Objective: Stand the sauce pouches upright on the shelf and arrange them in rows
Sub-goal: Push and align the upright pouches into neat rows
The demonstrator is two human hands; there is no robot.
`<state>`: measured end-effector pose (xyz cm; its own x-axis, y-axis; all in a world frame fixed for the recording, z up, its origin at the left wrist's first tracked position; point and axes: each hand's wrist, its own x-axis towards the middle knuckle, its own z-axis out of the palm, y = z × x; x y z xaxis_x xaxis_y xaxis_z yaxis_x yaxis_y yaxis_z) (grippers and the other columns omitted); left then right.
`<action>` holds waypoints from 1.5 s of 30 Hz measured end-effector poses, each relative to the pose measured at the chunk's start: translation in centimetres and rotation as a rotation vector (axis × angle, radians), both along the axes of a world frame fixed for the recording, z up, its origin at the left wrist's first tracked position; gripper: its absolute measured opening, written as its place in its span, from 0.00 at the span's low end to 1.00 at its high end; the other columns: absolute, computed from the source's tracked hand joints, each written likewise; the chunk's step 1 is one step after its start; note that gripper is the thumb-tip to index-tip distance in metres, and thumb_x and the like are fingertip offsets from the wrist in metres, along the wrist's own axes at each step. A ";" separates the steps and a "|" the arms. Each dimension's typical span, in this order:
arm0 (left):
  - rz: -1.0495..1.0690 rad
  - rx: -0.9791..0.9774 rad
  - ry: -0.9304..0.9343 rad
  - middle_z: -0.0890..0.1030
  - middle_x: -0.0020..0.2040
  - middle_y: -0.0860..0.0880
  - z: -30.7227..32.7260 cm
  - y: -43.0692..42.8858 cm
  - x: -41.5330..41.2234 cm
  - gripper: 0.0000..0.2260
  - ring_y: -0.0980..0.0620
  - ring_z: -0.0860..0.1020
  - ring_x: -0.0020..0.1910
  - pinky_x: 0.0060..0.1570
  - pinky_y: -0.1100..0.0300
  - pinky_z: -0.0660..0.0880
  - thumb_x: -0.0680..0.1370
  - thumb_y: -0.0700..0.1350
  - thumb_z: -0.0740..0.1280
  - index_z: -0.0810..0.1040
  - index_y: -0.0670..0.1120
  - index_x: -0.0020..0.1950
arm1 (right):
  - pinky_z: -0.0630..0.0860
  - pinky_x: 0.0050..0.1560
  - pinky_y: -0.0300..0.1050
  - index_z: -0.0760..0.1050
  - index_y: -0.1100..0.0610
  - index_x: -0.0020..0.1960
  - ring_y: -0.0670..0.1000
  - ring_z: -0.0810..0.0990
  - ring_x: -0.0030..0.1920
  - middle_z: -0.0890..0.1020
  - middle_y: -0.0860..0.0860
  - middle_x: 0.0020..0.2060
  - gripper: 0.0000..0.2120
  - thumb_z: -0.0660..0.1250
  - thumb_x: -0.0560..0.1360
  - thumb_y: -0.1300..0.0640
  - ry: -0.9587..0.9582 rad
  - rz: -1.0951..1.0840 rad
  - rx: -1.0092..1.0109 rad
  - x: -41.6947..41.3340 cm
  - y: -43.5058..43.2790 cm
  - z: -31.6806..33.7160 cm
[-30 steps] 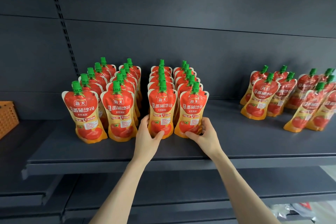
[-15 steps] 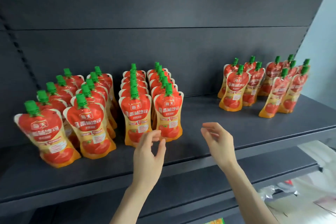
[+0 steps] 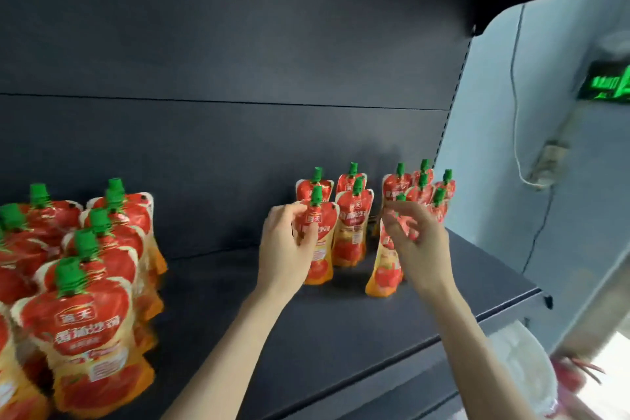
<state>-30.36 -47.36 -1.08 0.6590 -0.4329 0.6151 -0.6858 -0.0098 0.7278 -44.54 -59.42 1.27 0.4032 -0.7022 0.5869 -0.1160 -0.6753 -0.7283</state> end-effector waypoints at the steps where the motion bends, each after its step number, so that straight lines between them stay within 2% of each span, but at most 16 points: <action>1: 0.041 0.017 -0.024 0.75 0.57 0.49 0.1 -1.6 0.4 0.14 0.51 0.74 0.58 0.57 0.59 0.71 0.75 0.43 0.69 0.75 0.44 0.59 | 0.71 0.60 0.47 0.77 0.53 0.57 0.49 0.75 0.58 0.80 0.46 0.54 0.10 0.66 0.76 0.57 0.022 -0.004 -0.044 0.0 -1.5 0.4; 4: 0.159 0.108 -0.021 0.73 0.63 0.48 0.4 -5.8 1.5 0.20 0.48 0.70 0.63 0.61 0.50 0.67 0.75 0.49 0.68 0.71 0.45 0.66 | 0.68 0.61 0.44 0.74 0.54 0.63 0.46 0.72 0.60 0.77 0.46 0.59 0.15 0.66 0.76 0.56 0.102 0.027 -0.112 0.3 -5.6 0.8; 6: 0.206 0.192 0.000 0.75 0.62 0.47 0.3 -7.6 2.1 0.22 0.46 0.71 0.63 0.60 0.48 0.67 0.76 0.52 0.66 0.70 0.45 0.67 | 0.67 0.59 0.40 0.72 0.54 0.64 0.44 0.71 0.59 0.76 0.45 0.59 0.17 0.66 0.76 0.55 0.138 0.067 -0.074 0.7 -7.6 0.5; 8: 0.232 0.233 -0.007 0.78 0.58 0.47 0.1 -8.6 2.4 0.21 0.45 0.72 0.59 0.57 0.50 0.69 0.76 0.53 0.65 0.72 0.43 0.64 | 0.68 0.55 0.36 0.72 0.55 0.64 0.44 0.74 0.57 0.78 0.46 0.57 0.16 0.65 0.77 0.55 0.164 0.127 -0.023 1.1 -9.0 -0.2; 11: 0.212 0.151 0.004 0.78 0.49 0.51 0.1 -8.8 2.0 0.15 0.48 0.74 0.54 0.49 0.58 0.70 0.77 0.51 0.64 0.76 0.42 0.58 | 0.70 0.44 0.28 0.75 0.54 0.58 0.42 0.78 0.49 0.81 0.45 0.48 0.11 0.64 0.77 0.54 0.168 0.206 0.005 1.4 -10.2 -0.6; 16: 0.245 0.030 0.022 0.73 0.44 0.59 0.4 -6.3 2.1 0.11 0.50 0.76 0.52 0.49 0.50 0.77 0.77 0.50 0.64 0.76 0.46 0.56 | 0.77 0.48 0.46 0.78 0.49 0.51 0.47 0.80 0.47 0.82 0.48 0.44 0.05 0.67 0.75 0.52 0.109 0.370 0.002 3.8 -8.6 0.1; 21: 0.402 0.053 0.021 0.71 0.43 0.63 1.1 -2.0 4.9 0.12 0.50 0.75 0.54 0.52 0.51 0.76 0.77 0.50 0.65 0.76 0.46 0.58 | 0.78 0.52 0.46 0.78 0.53 0.53 0.45 0.80 0.48 0.82 0.46 0.44 0.09 0.66 0.76 0.52 0.072 0.515 0.062 9.5 -5.3 0.4; 24: 0.503 0.087 0.016 0.74 0.47 0.56 1.0 0.5 7.1 0.13 0.49 0.75 0.54 0.52 0.52 0.74 0.77 0.49 0.65 0.76 0.45 0.59 | 0.78 0.51 0.49 0.77 0.55 0.56 0.48 0.80 0.48 0.82 0.50 0.46 0.11 0.66 0.76 0.51 0.052 0.539 0.042 13.7 -3.3 -0.2; 27: 0.597 0.149 0.003 0.74 0.48 0.53 0.6 1.7 9.4 0.14 0.50 0.73 0.54 0.46 0.64 0.64 0.78 0.49 0.64 0.76 0.45 0.60 | 0.77 0.52 0.49 0.77 0.57 0.57 0.51 0.80 0.49 0.82 0.52 0.46 0.14 0.66 0.76 0.51 0.075 0.531 0.025 17.6 -1.7 -0.7; 29: 0.616 0.157 0.025 0.75 0.53 0.48 -0.1 2.1 10.8 0.14 0.48 0.72 0.57 0.48 0.67 0.62 0.78 0.49 0.64 0.75 0.45 0.61 | 0.76 0.54 0.49 0.76 0.57 0.58 0.50 0.79 0.51 0.82 0.51 0.48 0.14 0.66 0.76 0.51 0.067 0.541 0.076 19.5 -0.7 -1.3; 32: 0.548 -0.038 0.133 0.70 0.63 0.45 -1.5 2.4 11.3 0.22 0.51 0.68 0.63 0.56 0.73 0.61 0.76 0.49 0.66 0.67 0.45 0.69 | 0.75 0.57 0.46 0.71 0.52 0.63 0.47 0.77 0.54 0.79 0.50 0.53 0.17 0.67 0.75 0.51 0.043 0.539 0.129 20.8 0.2 -2.9; 34: 0.502 -0.119 0.236 0.65 0.70 0.47 -2.8 2.6 10.9 0.31 0.54 0.64 0.68 0.59 0.77 0.57 0.75 0.48 0.68 0.58 0.45 0.73 | 0.74 0.58 0.40 0.66 0.52 0.67 0.44 0.76 0.57 0.76 0.48 0.58 0.25 0.70 0.73 0.53 -0.013 0.555 0.214 20.8 0.4 -4.3; 36: 0.416 -0.131 0.309 0.67 0.69 0.48 -5.0 2.8 10.6 0.31 0.54 0.67 0.67 0.60 0.72 0.62 0.74 0.47 0.70 0.58 0.47 0.72 | 0.75 0.56 0.37 0.63 0.54 0.68 0.43 0.77 0.55 0.75 0.46 0.56 0.30 0.73 0.71 0.56 -0.013 0.575 0.317 20.3 0.4 -6.2; 39: 0.394 -0.034 0.375 0.74 0.60 0.47 -8.3 3.4 10.4 0.27 0.51 0.74 0.60 0.54 0.64 0.69 0.71 0.46 0.72 0.64 0.45 0.66 | 0.77 0.52 0.38 0.67 0.56 0.60 0.46 0.79 0.54 0.78 0.44 0.50 0.21 0.72 0.71 0.60 0.101 0.605 0.365 19.5 0.7 -9.7; 43: 0.439 0.110 0.376 0.73 0.60 0.44 -10.3 4.0 10.9 0.29 0.48 0.73 0.60 0.59 0.54 0.71 0.71 0.50 0.72 0.66 0.42 0.67 | 0.73 0.50 0.31 0.70 0.53 0.59 0.40 0.75 0.52 0.74 0.50 0.53 0.18 0.71 0.72 0.56 0.143 0.552 0.325 19.7 0.7 -11.5; 45: 0.439 0.125 0.408 0.74 0.61 0.44 -10.0 3.8 11.8 0.28 0.47 0.73 0.61 0.59 0.53 0.72 0.72 0.50 0.71 0.66 0.42 0.67 | 0.75 0.52 0.37 0.70 0.53 0.57 0.43 0.77 0.52 0.77 0.50 0.53 0.17 0.72 0.72 0.57 0.116 0.565 0.355 20.2 0.6 -11.3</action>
<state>-18.56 -43.59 -11.06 0.9640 -0.1197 0.2373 -0.2641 -0.3306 0.9061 -24.35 -58.86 -10.06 0.8117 -0.5070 0.2899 0.0937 -0.3769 -0.9215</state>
